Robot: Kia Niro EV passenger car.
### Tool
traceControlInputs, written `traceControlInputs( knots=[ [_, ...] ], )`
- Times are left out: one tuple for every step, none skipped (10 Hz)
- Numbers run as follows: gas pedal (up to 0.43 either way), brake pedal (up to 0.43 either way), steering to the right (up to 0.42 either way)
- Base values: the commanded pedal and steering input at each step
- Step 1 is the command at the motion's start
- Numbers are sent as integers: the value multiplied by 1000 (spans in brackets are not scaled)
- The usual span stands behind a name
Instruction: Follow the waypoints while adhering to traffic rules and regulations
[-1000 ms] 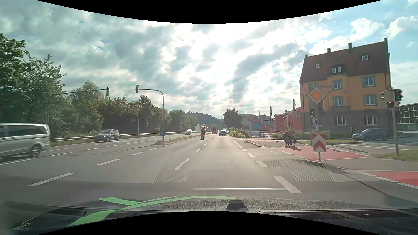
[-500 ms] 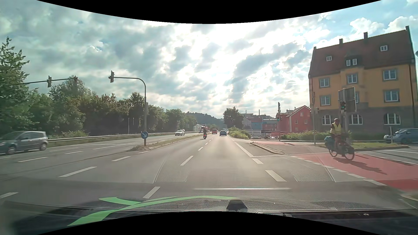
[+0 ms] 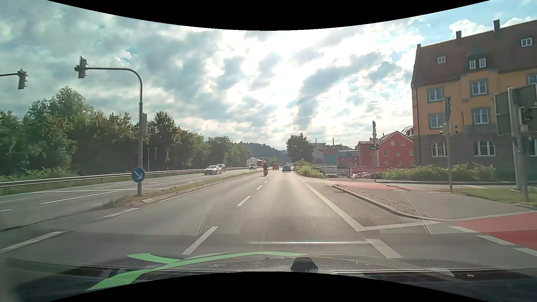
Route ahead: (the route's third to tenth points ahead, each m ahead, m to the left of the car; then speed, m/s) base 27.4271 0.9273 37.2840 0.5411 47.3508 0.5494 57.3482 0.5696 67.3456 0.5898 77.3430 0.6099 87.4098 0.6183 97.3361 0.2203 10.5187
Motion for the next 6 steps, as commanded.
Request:
traceControlInputs(
  knots=[
    [228, 0, -1],
    [228, 0, -1],
    [228, 0, -1],
    [228, 0, -1],
    [228, 0, -1],
    [228, 0, -1]
  ],
)
